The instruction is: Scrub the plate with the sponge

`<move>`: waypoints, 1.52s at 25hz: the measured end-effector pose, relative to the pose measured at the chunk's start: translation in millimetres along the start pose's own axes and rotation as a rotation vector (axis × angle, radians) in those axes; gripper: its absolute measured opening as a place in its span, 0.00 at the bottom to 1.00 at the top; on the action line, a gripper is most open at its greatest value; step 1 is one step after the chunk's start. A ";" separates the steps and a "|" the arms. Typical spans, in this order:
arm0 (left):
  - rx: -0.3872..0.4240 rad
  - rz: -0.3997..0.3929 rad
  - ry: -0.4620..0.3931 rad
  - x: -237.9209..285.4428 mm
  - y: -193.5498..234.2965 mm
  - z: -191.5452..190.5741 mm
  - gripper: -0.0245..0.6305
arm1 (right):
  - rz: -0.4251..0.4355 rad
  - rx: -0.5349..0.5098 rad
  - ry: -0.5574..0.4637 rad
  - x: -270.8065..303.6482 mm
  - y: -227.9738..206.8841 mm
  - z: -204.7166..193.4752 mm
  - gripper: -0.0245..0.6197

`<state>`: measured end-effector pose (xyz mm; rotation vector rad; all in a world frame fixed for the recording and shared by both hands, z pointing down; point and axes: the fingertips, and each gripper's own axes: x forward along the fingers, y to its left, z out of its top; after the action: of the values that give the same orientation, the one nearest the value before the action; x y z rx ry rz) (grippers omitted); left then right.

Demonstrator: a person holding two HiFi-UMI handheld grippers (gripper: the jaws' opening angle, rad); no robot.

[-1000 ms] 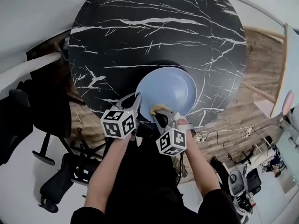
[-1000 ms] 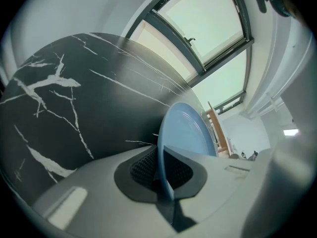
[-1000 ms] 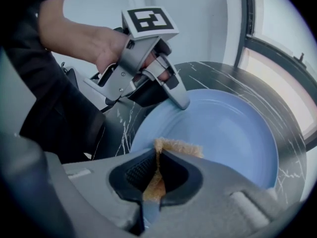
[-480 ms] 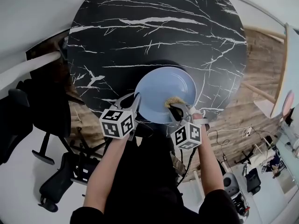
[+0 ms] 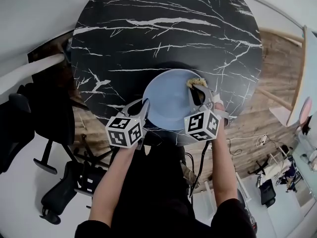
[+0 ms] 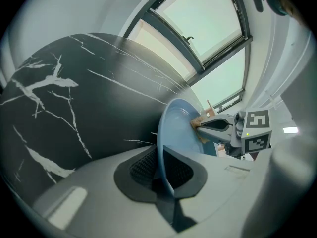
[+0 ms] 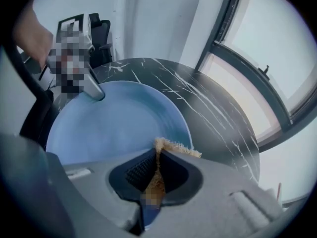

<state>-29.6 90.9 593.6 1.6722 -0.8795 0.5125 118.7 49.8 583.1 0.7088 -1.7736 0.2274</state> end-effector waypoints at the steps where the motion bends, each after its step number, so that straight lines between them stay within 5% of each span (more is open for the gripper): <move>1: -0.003 0.002 -0.003 -0.1 0.5 0.3 0.07 | -0.009 0.002 -0.004 2.2 -2.2 3.0 0.07; 11: -0.042 0.021 -0.029 -1.7 4.2 3.5 0.06 | 0.042 -0.012 -0.070 2.3 31.0 15.9 0.07; 25: -0.041 0.025 -0.030 -1.9 5.6 2.7 0.06 | 0.375 0.044 -0.067 -33.3 156.7 14.5 0.07; 31: -0.061 0.016 -0.051 -2.3 6.0 5.6 0.08 | 0.237 0.148 -0.149 -50.3 127.6 26.2 0.07; 34: -0.065 -0.014 -0.064 -5.3 4.8 11.9 0.24 | 0.158 0.228 -0.240 -68.7 102.9 33.9 0.07; 38: -0.045 -0.024 -0.068 -17.5 6.5 19.2 0.30 | 0.071 0.357 -0.365 -105.6 71.9 51.1 0.07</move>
<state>-47.6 77.0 579.6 1.6654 -0.9130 0.4189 53.8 118.6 483.2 0.9907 -2.1345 0.4974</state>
